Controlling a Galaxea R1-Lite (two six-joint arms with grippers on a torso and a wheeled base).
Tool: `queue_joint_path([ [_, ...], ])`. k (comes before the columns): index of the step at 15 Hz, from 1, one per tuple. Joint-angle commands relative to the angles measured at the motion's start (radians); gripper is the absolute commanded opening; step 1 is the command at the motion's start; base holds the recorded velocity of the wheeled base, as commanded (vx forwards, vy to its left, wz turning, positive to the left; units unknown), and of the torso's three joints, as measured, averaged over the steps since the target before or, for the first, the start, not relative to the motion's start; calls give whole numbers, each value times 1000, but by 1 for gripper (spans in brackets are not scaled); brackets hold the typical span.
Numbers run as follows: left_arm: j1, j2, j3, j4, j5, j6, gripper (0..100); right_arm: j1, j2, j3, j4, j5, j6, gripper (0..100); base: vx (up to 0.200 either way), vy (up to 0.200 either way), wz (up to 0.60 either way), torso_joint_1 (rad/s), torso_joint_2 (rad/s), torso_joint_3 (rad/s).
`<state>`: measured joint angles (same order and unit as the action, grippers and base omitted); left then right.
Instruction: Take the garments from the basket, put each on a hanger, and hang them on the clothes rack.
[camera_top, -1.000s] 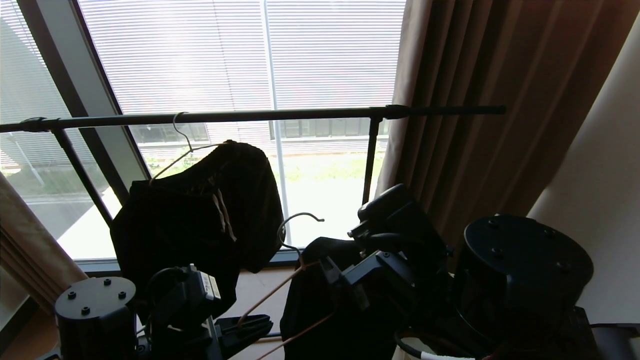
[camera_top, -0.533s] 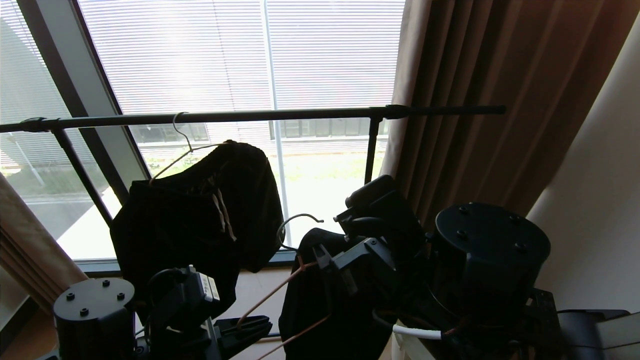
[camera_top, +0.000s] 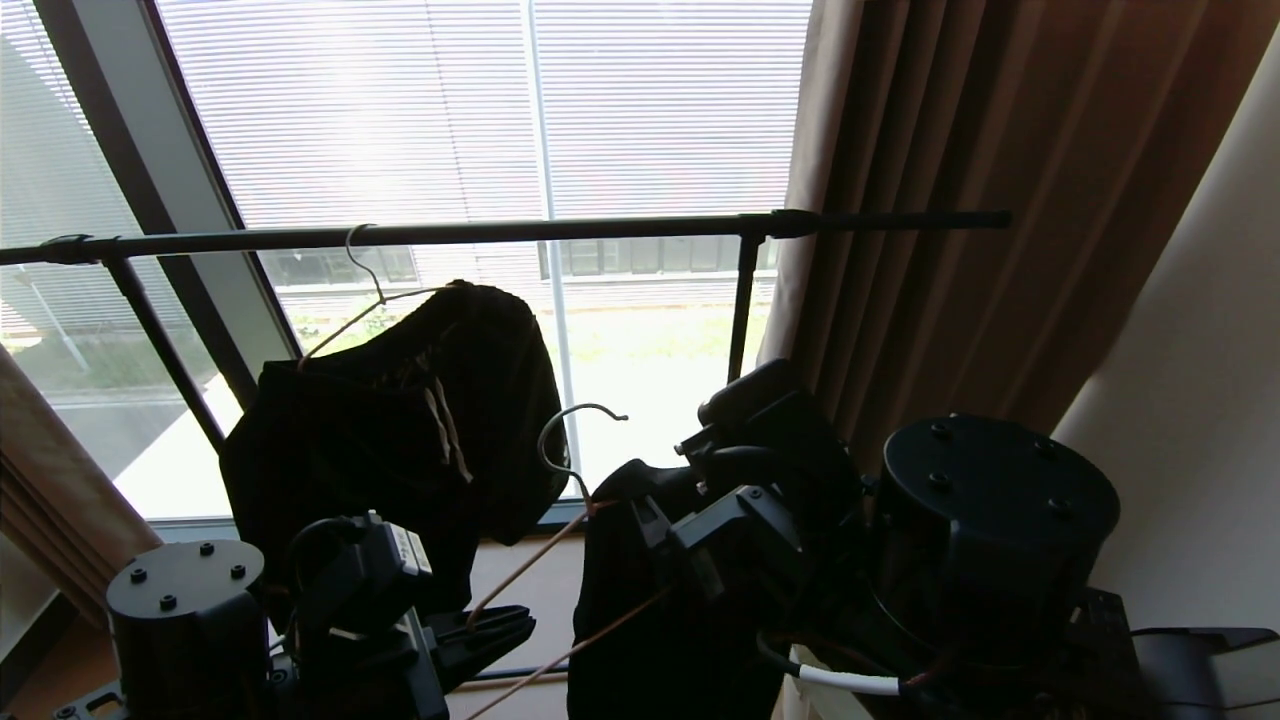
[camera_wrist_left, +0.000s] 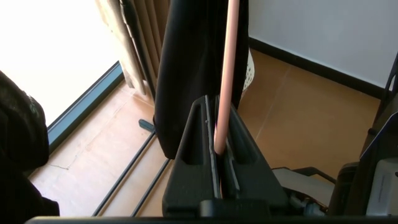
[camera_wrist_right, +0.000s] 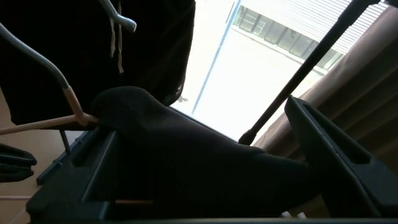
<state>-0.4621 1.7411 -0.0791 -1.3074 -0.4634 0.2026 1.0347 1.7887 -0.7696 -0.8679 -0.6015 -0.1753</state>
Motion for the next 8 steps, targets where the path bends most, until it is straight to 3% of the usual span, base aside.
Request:
queue_joint_path([
  [1,11,12,-4,-13,0,0,0,2,-6,6,-2,0,0,100,0,0,0,0,0,0],
  [8,13,12,-4,-29,0,-2,0,5,-26,41,-2,0,0,100,0,0,0,0,0,0],
])
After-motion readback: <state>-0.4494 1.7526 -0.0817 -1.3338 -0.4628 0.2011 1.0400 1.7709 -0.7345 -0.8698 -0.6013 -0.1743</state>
